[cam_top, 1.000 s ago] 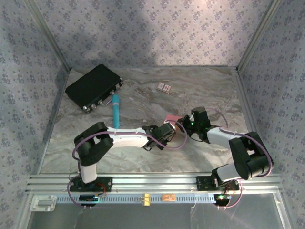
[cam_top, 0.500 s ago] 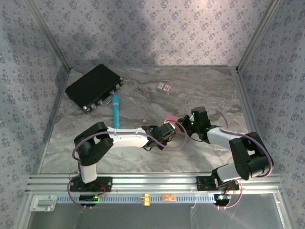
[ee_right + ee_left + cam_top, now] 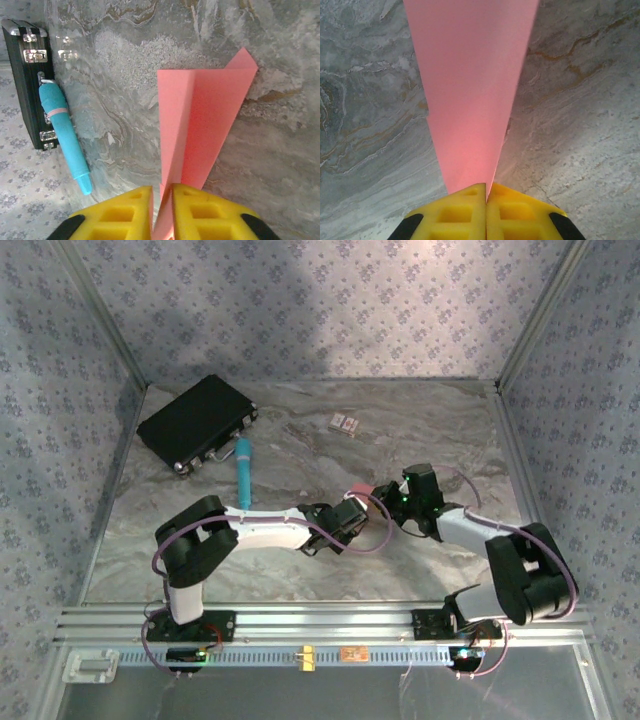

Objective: Fold a paper plane with a square sheet of paper (pick it up from the middle)
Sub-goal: Fold the wing for the fifth time at the center of the table.

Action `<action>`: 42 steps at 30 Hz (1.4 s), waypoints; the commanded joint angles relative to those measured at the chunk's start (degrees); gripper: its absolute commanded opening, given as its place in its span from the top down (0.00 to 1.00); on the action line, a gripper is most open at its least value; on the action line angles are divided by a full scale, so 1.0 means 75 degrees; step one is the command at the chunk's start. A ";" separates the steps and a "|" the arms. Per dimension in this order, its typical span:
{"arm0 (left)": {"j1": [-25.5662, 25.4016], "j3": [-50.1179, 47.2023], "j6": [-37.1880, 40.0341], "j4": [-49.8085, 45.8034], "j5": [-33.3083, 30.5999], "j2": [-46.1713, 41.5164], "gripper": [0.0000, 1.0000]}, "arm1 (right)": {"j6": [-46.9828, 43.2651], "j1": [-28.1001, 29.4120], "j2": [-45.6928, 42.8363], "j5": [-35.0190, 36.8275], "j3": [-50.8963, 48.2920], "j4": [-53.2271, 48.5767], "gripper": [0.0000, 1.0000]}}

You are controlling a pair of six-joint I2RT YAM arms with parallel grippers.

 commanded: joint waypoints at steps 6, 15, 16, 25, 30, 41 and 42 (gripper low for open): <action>0.0424 0.0024 -0.0167 0.0082 0.1096 -0.0317 0.95 | -0.1018 -0.0242 -0.1238 0.0742 0.0059 -0.1900 0.62; 0.1302 0.0040 -0.0435 0.0522 0.3595 -0.0219 0.95 | -0.1330 -0.0616 -0.2156 0.0734 -0.0190 -0.2546 0.58; 0.1374 0.0079 -0.0460 0.0515 0.3776 -0.0149 0.96 | -0.1347 -0.0624 -0.2187 0.0720 -0.0221 -0.2523 0.58; 0.1639 0.0227 -0.0637 0.0596 0.4809 0.0248 0.97 | -0.1398 -0.0646 -0.2164 0.0508 -0.0394 -0.2326 0.58; 0.1710 0.0203 -0.0792 0.0707 0.5027 0.0411 0.97 | -0.1415 -0.0638 -0.2118 0.0407 -0.0491 -0.2177 0.58; 0.1900 -0.0127 -0.1214 0.1302 0.5552 0.0495 0.97 | -0.1662 -0.0494 -0.1705 0.0013 -0.0515 -0.1561 0.60; 0.1911 -0.0142 -0.1233 0.1336 0.5597 0.0489 0.97 | -0.1706 -0.0453 -0.1649 -0.0028 -0.0520 -0.1433 0.60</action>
